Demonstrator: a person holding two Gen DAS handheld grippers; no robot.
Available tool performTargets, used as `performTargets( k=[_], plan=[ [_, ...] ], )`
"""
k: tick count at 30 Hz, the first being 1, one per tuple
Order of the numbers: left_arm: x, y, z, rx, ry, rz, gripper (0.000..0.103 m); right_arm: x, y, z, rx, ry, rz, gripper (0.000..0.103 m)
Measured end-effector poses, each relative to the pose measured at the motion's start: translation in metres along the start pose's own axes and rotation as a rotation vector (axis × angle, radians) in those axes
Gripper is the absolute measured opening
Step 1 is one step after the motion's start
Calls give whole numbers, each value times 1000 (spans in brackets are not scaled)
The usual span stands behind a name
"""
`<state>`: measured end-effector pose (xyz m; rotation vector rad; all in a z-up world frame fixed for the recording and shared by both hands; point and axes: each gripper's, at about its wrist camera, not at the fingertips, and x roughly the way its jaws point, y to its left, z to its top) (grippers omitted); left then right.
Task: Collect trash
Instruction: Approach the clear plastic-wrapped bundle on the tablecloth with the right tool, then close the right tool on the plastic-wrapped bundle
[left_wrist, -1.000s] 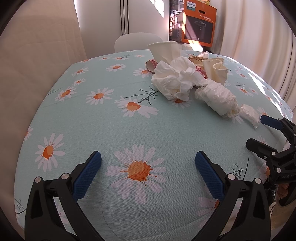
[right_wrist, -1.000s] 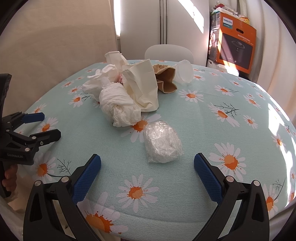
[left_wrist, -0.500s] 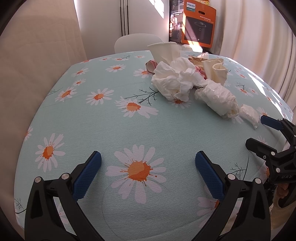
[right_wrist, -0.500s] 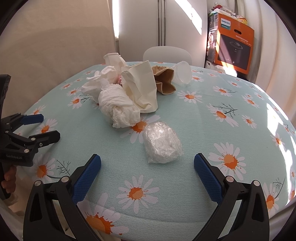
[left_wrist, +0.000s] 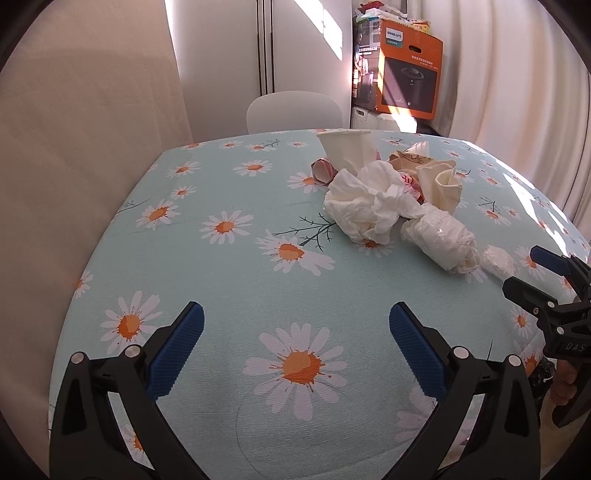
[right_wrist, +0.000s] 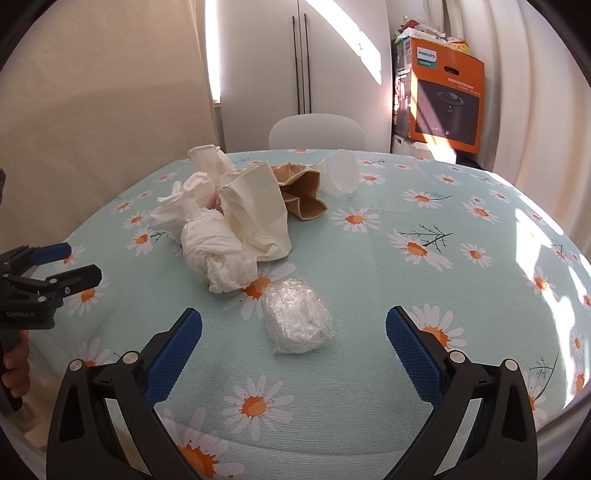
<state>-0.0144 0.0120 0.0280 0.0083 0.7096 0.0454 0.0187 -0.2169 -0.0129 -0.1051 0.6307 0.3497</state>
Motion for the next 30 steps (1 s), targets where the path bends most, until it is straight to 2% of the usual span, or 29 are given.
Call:
performTargets(
  k=[8, 25, 30],
  plan=[
    [-3, 8, 9, -8, -18, 9, 99, 6, 1, 12, 11, 40, -34, 96],
    [13, 16, 0, -17, 39, -10, 99, 21, 9, 10, -16, 70, -27, 95],
    [17, 13, 0, -15, 53, -41, 99, 27, 10, 8, -25, 80, -16, 95]
  ],
)
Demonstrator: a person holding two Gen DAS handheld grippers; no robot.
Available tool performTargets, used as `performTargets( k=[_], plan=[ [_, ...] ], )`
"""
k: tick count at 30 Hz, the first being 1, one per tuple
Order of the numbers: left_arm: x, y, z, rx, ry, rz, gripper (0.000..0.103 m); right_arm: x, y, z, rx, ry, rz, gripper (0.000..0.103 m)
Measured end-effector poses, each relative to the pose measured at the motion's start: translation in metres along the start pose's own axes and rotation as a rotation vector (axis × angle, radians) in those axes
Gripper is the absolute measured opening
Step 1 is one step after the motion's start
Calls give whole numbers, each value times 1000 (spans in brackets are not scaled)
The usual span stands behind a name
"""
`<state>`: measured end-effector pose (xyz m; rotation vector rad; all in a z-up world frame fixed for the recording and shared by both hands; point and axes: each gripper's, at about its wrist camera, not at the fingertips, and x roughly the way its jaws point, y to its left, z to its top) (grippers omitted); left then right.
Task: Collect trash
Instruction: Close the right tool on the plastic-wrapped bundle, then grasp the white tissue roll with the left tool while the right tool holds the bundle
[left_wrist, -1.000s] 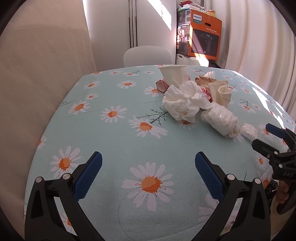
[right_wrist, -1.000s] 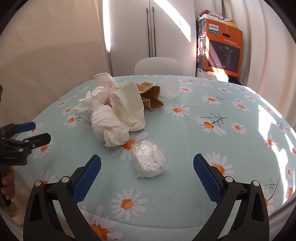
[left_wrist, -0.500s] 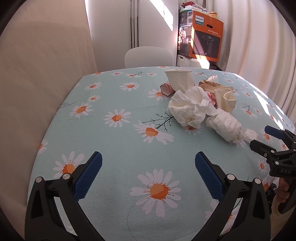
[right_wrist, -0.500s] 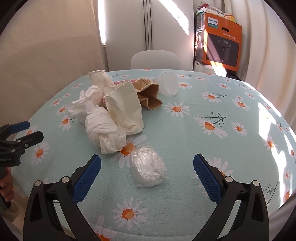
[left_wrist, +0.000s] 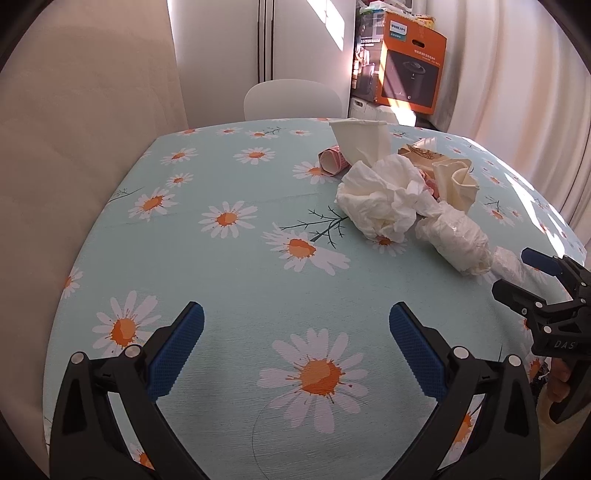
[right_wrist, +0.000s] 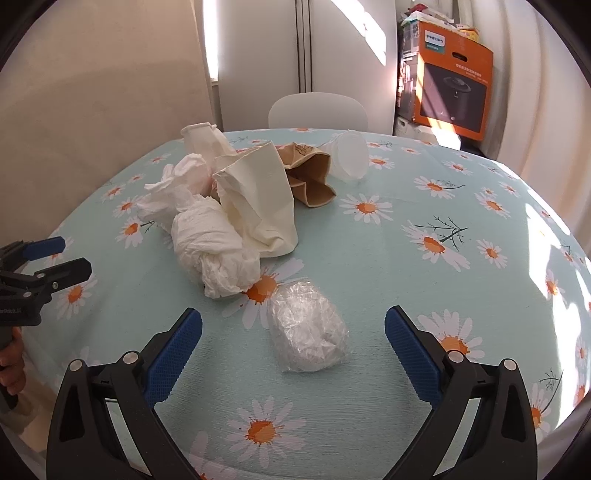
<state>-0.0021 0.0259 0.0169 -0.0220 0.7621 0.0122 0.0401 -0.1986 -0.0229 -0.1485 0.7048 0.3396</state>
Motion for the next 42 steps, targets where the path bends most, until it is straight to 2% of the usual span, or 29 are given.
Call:
performTargets(
  k=[2, 3, 5, 6, 8, 11, 18, 27, 38, 42],
  plan=[
    [2, -2, 0, 5, 2, -2, 99, 1, 1, 1, -4, -1, 8, 95],
    [3, -2, 0, 7, 4, -4, 99, 2, 1, 2, -8, 0, 9, 91],
    [4, -3, 1, 7, 7, -8, 99, 6, 0, 4, -9, 22, 21, 62],
    [5, -3, 1, 7, 9, -10, 99, 5, 0, 4, -14, 15, 16, 60],
    [7, -4, 2, 8, 12, -14, 99, 4, -1, 4, -21, 13, 25, 36],
    [7, -5, 3, 9, 12, -15, 99, 4, -4, 5, -11, 13, 75, 37],
    [8, -14, 8, 17, 8, -58, 99, -4, 1, 4, -53, -22, 51, 37],
    [13, -44, 20, 1, 28, -169, 99, -15, -27, 0, -6, -58, 30, 37],
    [39, -84, 39, -56, 104, -276, 99, -22, -69, -9, 42, -72, 28, 38],
    [52, -93, 46, -99, 140, -300, 93, -23, -76, -10, 48, -76, 27, 38]
  ],
)
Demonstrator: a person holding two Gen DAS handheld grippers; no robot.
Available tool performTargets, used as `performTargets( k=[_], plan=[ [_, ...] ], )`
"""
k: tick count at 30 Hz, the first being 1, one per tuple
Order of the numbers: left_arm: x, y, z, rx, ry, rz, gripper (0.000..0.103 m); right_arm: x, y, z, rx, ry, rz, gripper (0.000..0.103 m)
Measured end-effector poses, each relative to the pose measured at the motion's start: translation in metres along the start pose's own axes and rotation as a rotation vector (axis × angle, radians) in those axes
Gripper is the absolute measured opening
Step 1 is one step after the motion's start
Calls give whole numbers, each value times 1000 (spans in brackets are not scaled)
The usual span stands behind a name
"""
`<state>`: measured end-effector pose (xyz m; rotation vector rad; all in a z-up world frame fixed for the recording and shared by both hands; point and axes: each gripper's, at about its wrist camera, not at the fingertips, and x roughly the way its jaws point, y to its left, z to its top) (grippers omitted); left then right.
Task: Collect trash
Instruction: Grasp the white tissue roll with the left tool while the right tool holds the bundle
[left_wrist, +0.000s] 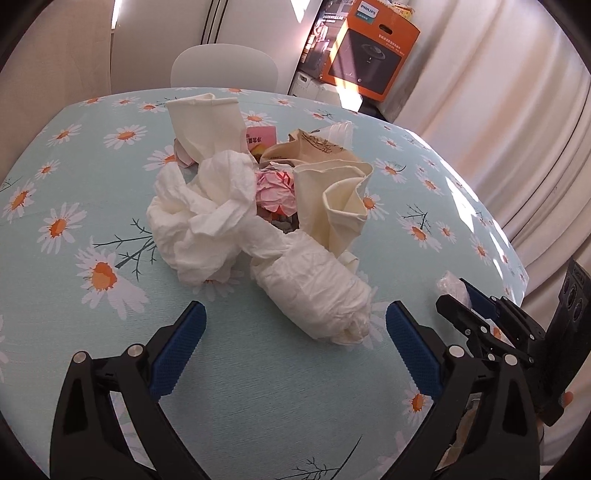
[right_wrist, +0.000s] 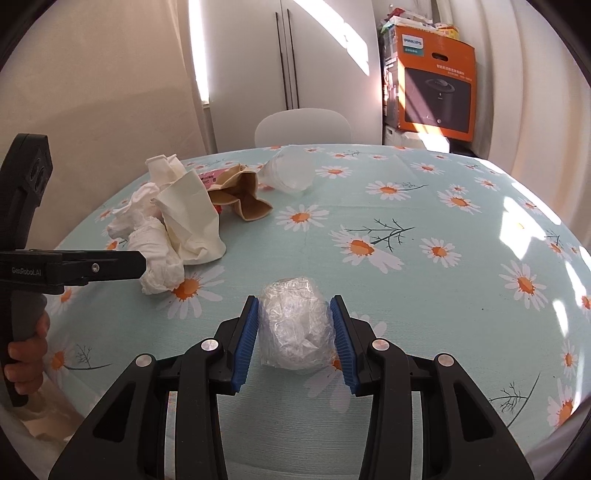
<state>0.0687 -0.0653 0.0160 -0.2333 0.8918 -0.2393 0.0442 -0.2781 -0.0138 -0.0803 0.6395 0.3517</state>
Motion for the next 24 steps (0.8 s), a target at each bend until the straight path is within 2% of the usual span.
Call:
performTargets(
  k=[3, 4, 6, 14, 24],
  plan=[
    [8, -7, 4, -2, 5, 9, 84, -1, -6, -1, 6, -1, 2, 38],
    [11, -9, 6, 6, 2, 24, 75, -2, -8, -1, 9, -1, 4, 38],
    [15, -13, 10, 15, 7, 39, 63, -3, -10, -1, 13, 0, 6, 38],
    [6, -18, 9, 106, -35, 141, 60, -3, -10, -1, 12, 6, 13, 38],
    [-27, -19, -2, 188, -114, 172, 60, 3, 11, 6, -4, 8, 48, 38]
  ],
)
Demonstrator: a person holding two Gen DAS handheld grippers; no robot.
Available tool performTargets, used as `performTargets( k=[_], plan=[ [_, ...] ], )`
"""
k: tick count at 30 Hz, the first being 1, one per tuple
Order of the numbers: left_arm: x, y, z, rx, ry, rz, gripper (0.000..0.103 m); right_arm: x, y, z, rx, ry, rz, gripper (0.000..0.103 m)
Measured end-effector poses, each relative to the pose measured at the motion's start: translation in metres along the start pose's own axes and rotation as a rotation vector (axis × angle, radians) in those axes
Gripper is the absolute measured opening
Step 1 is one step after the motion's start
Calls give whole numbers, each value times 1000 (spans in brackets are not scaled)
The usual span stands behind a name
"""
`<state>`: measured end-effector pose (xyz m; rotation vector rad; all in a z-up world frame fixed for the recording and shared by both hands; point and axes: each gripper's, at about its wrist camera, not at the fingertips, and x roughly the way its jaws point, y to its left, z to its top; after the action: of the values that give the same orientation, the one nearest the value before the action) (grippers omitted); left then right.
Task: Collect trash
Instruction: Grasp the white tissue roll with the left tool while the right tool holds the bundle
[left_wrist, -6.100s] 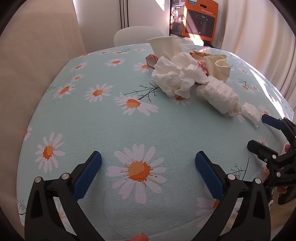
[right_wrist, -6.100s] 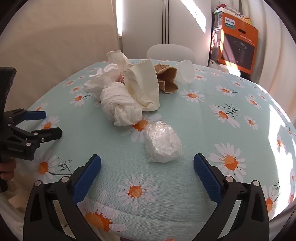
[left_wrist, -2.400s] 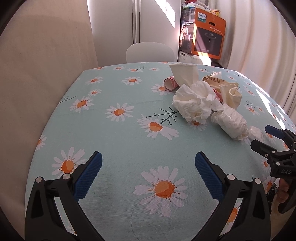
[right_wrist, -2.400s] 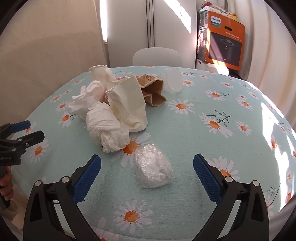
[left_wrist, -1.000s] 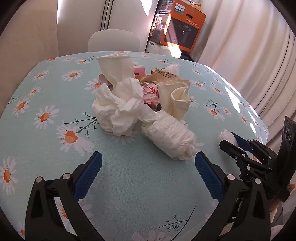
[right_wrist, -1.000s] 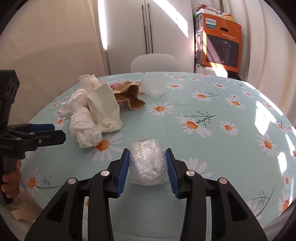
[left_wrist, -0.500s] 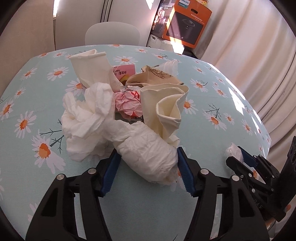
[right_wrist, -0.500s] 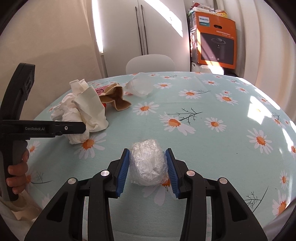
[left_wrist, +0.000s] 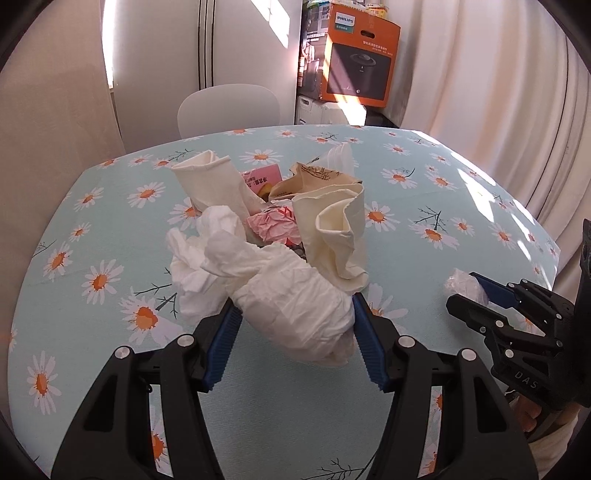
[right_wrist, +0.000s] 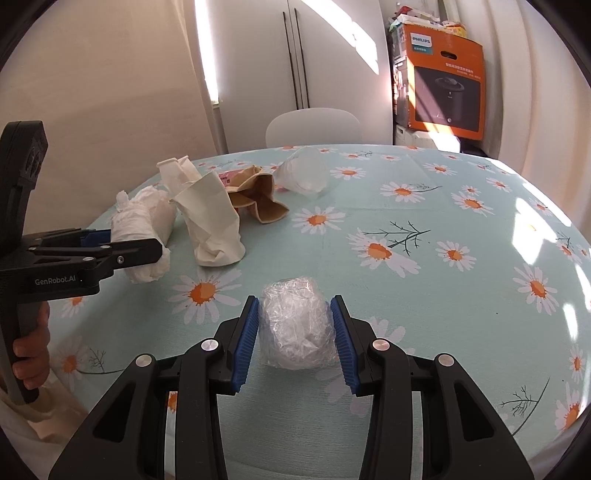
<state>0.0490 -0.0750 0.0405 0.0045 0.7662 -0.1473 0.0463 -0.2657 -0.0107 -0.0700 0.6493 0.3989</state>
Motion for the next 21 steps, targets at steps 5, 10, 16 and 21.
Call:
performTargets(
  k=[5, 10, 16, 21],
  plan=[
    [-13, 1, -4, 27, -41, 3, 60, -3, 15, 3, -16, -7, 4, 38],
    [-25, -3, -6, 58, -70, -26, 60, -10, 29, 4, -28, -14, 1, 38],
    [-37, -15, -10, 104, -106, -89, 60, -30, 36, 3, -17, -40, -34, 38],
    [-44, -30, -11, 128, -109, -191, 60, -51, 34, -3, -4, -56, -88, 38]
  ],
)
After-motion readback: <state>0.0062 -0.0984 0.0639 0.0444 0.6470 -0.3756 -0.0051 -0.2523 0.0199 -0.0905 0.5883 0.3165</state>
